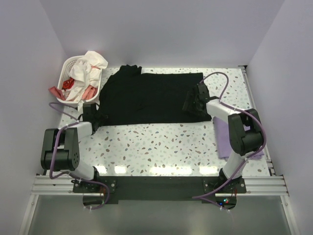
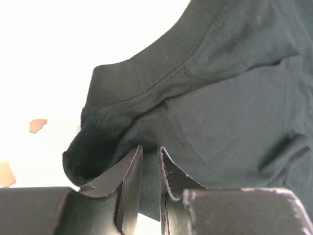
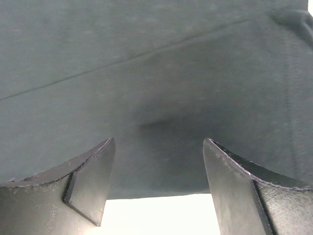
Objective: Fold and stack the t-shirts
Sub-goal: Fold the tshirt
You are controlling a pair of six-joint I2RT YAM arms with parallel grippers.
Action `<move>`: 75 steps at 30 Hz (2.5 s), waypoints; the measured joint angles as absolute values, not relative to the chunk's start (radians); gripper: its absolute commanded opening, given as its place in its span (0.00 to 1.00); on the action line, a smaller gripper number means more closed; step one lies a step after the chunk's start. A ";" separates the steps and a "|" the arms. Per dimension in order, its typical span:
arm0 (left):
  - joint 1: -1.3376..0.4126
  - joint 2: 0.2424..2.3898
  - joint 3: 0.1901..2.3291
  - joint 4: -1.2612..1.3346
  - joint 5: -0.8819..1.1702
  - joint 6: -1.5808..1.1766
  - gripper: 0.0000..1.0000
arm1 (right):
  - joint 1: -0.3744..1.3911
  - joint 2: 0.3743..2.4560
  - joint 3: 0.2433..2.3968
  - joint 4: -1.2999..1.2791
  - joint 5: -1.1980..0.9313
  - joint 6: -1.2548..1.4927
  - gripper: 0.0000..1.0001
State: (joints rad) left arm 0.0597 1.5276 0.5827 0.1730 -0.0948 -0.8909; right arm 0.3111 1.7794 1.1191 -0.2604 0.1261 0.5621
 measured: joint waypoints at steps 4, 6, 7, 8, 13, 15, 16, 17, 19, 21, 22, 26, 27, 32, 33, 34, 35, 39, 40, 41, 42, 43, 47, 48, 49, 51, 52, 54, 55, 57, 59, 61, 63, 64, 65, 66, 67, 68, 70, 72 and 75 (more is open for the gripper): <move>0.060 1.517 0.587 0.139 -0.142 -0.899 0.22 | 0.309 1.787 1.072 -0.256 0.141 0.588 0.77; 0.060 1.502 0.582 0.117 -0.164 -0.899 0.21 | 0.309 1.782 1.060 -0.246 0.145 0.604 0.77; 0.061 1.491 0.576 0.108 -0.174 -0.899 0.21 | 0.309 1.779 1.055 -0.240 0.147 0.610 0.78; 0.065 1.478 0.568 0.097 -0.181 -0.899 0.21 | 0.309 1.773 1.042 -0.229 0.147 0.617 0.78; 0.086 1.396 0.509 0.058 -0.199 -0.899 0.21 | 0.309 1.686 0.927 -0.179 0.131 0.667 0.79; 0.091 1.360 0.482 0.044 -0.200 -0.899 0.20 | 0.309 1.649 0.880 -0.165 0.118 0.689 0.79; 0.092 1.344 0.471 0.039 -0.201 -0.900 0.20 | 0.309 1.631 0.857 -0.155 0.112 0.700 0.79; 0.092 1.330 0.460 0.036 -0.202 -0.901 0.19 | 0.309 1.615 0.835 -0.144 0.107 0.709 0.79; 0.093 1.301 0.436 0.034 -0.202 -0.906 0.19 | 0.309 1.582 0.795 -0.120 0.092 0.725 0.80; 0.094 1.262 0.407 0.030 -0.200 -0.913 0.18 | 0.307 1.546 0.751 -0.102 0.075 0.743 0.80; 0.096 1.245 0.396 0.022 -0.200 -0.919 0.18 | 0.307 1.529 0.734 -0.101 0.068 0.748 0.80; 0.099 1.153 0.362 -0.056 -0.202 -0.937 0.18 | 0.307 1.444 0.661 -0.116 0.041 0.773 0.80; 0.099 1.129 0.358 -0.084 -0.203 -0.942 0.19 | 0.307 1.420 0.643 -0.121 0.035 0.780 0.80; 0.099 1.001 0.321 -0.194 -0.203 -0.962 0.20 | 0.307 1.283 0.554 -0.198 0.020 0.813 0.80; 0.099 0.970 0.308 -0.213 -0.202 -0.966 0.21 | 0.307 1.254 0.539 -0.221 0.016 0.820 0.80; 0.099 0.939 0.296 -0.232 -0.202 -0.969 0.22 | 0.307 1.222 0.525 -0.248 0.014 0.826 0.80; 0.099 0.912 0.287 -0.255 -0.202 -0.974 0.22 | 0.307 1.196 0.512 -0.272 0.011 0.831 0.80; 0.099 0.810 0.268 -0.337 -0.198 -0.978 0.25 | 0.308 1.089 0.472 -0.371 0.008 0.846 0.81; 0.099 0.784 0.268 -0.355 -0.198 -0.977 0.27 | 0.308 1.063 0.466 -0.403 0.009 0.846 0.81; 0.099 0.760 0.268 -0.371 -0.197 -0.976 0.30 | 0.307 1.039 0.464 -0.439 0.010 0.846 0.82; 0.099 0.744 0.269 -0.384 -0.197 -0.975 0.32 | 0.307 1.021 0.463 -0.472 0.017 0.845 0.82; 0.099 0.728 0.274 -0.397 -0.194 -0.972 0.32 | 0.307 1.008 0.465 -0.501 0.025 0.843 0.82; 0.100 0.741 0.368 -0.442 -0.169 -0.944 0.37 | 0.307 1.010 0.524 -0.602 0.074 0.823 0.85; 0.100 0.757 0.402 -0.435 -0.157 -0.936 0.37 | 0.307 1.022 0.553 -0.616 0.092 0.818 0.85; 0.100 0.770 0.424 -0.421 -0.142 -0.930 0.37 | 0.307 1.039 0.583 -0.622 0.105 0.810 0.85; 0.100 0.813 0.465 -0.363 -0.100 -0.920 0.37 | 0.307 1.095 0.649 -0.616 0.124 0.796 0.85; 0.100 0.844 0.475 -0.326 -0.080 -0.917 0.36 | 0.307 1.121 0.672 -0.608 0.128 0.791 0.85; 0.093 0.929 0.490 -0.255 -0.039 -0.915 0.36 | 0.307 1.208 0.725 -0.593 0.139 0.773 0.85; 0.081 0.984 0.496 -0.224 -0.028 -0.915 0.36 | 0.307 1.250 0.743 -0.578 0.140 0.766 0.85; 0.039 1.092 0.504 -0.175 -0.017 -0.916 0.36 | 0.307 1.323 0.761 -0.549 0.139 0.755 0.85; -0.012 1.177 0.504 -0.142 -0.014 -0.917 0.36 | 0.307 1.377 0.763 -0.528 0.137 0.744 0.85; -0.040 1.241 0.504 -0.119 -0.016 -0.925 0.36 | 0.307 1.411 0.763 -0.514 0.133 0.736 0.85; -0.047 1.266 0.501 -0.107 -0.027 -0.930 0.36 | 0.307 1.429 0.763 -0.493 0.121 0.730 0.85; -0.047 1.274 0.498 -0.100 -0.039 -0.934 0.36 | 0.307 1.437 0.763 -0.480 0.112 0.727 0.85; -0.047 1.279 0.494 -0.094 -0.055 -0.937 0.36 | 0.307 1.445 0.763 -0.468 0.108 0.723 0.85; -0.047 1.282 0.490 -0.093 -0.069 -0.943 0.36 | 0.307 1.454 0.763 -0.457 0.102 0.719 0.85; -0.046 1.282 0.485 -0.091 -0.084 -0.950 0.36 | 0.307 1.460 0.765 -0.454 0.101 0.715 0.85; -0.046 1.281 0.480 -0.089 -0.097 -0.955 0.36 | 0.308 1.462 0.765 -0.447 0.096 0.712 0.85; -0.038 1.276 0.473 -0.083 -0.112 -0.966 0.37 | 0.307 1.471 0.771 -0.437 0.088 0.706 0.85; -0.019 1.264 0.460 -0.075 -0.122 -0.976 0.37 | 0.308 1.484 0.781 -0.425 0.082 0.701 0.85; 0.032 1.226 0.427 -0.068 -0.128 -0.984 0.37 | 0.310 1.511 0.802 -0.397 0.061 0.695 0.85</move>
State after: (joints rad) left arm 0.0322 1.2259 0.4274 -0.0685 -0.1284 -0.9844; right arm 0.3096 1.5108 0.8024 -0.3965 0.0612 0.6949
